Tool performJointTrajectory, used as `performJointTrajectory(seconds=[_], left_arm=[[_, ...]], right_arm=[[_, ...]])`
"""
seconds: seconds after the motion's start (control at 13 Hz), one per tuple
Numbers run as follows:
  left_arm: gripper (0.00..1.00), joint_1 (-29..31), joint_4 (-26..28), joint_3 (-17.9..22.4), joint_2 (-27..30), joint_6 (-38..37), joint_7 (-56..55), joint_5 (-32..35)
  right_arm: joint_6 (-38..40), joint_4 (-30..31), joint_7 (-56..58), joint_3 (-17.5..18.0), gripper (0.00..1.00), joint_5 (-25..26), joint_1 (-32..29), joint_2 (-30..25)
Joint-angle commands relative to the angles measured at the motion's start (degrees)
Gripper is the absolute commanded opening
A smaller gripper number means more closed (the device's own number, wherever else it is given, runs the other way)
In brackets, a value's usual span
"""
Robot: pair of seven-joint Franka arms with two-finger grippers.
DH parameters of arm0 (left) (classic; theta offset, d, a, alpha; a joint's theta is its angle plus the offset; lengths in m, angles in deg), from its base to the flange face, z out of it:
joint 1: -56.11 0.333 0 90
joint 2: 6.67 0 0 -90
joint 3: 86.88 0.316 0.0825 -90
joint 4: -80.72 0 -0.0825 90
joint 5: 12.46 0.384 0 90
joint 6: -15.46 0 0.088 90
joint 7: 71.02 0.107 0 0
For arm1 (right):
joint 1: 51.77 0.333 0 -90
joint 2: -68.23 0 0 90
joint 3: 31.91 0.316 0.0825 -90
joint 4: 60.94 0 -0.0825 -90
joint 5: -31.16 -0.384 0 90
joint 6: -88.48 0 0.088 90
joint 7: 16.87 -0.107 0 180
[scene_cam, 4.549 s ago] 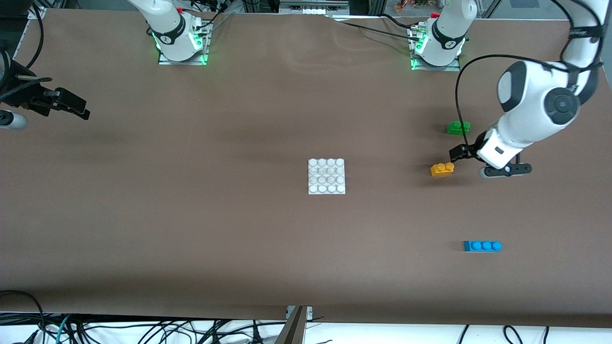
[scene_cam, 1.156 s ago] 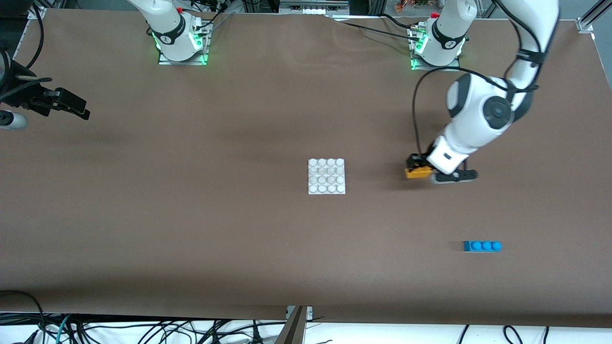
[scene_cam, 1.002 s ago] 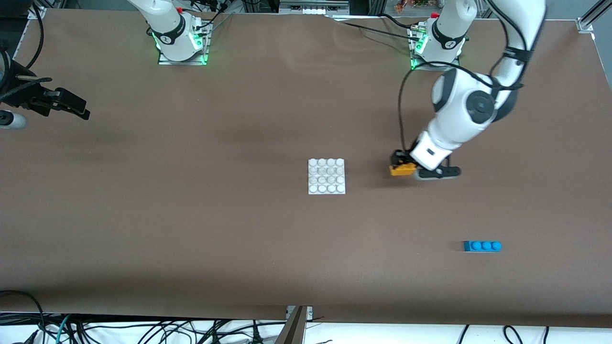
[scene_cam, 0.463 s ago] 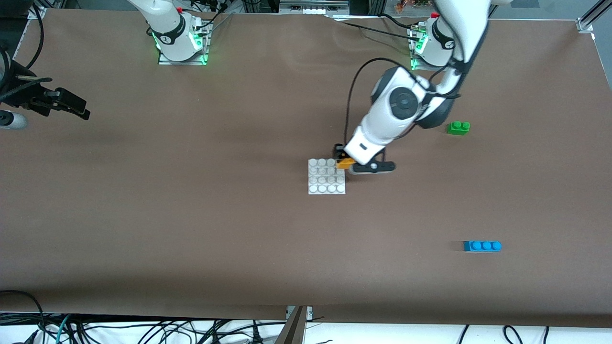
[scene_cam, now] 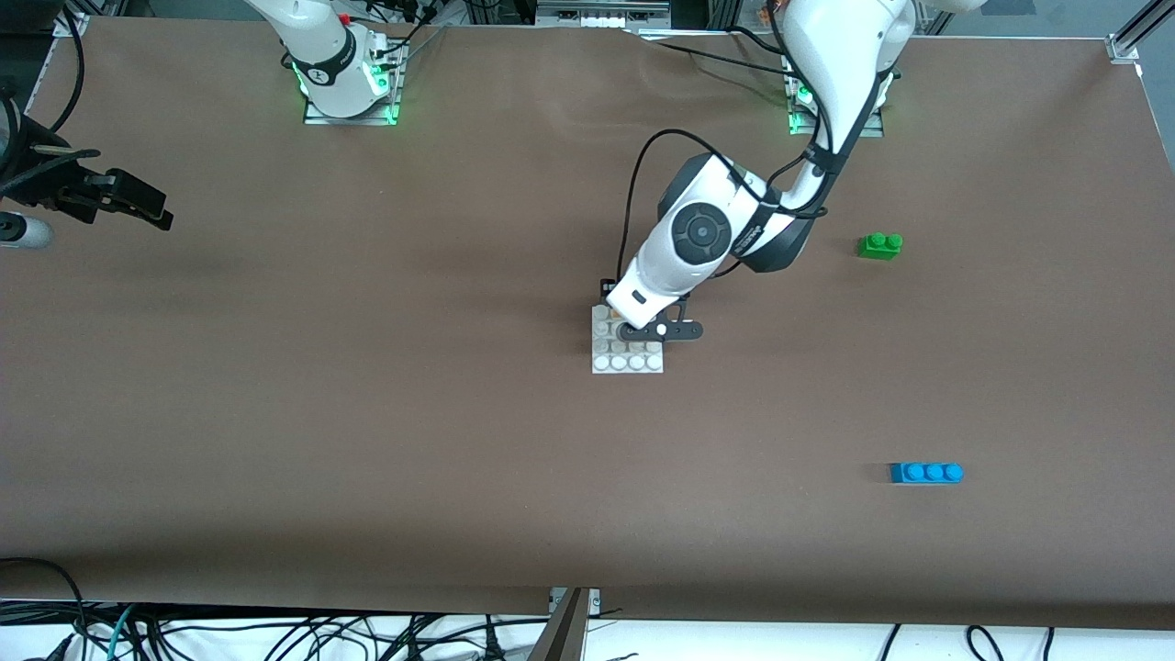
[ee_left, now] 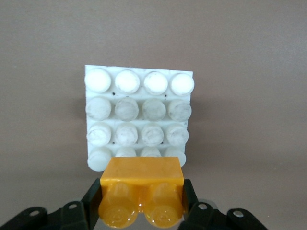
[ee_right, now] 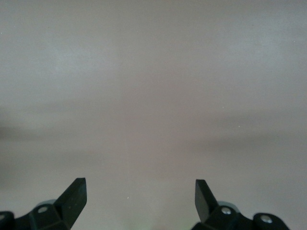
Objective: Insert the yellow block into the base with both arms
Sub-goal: 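Carry the yellow block with the left gripper over the white base plate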
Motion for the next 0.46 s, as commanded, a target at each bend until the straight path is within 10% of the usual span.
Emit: performJointTrajectory(seconds=[0.0,0.39], left_arm=[[0.0,-0.94,-2.98,1.21,-2.28,-1.79,-0.51,0.15],[0.0,-0.94,-3.42,1.21,-3.78,-1.61,-0.86,0.86]], right_arm=[[-0.07,0.46,-0.08,0.19,1.0,-1.03,-0.43,-0.46],[-0.07,0.46,-0.08,0.19,1.0,-1.03,-0.43,-0.46]])
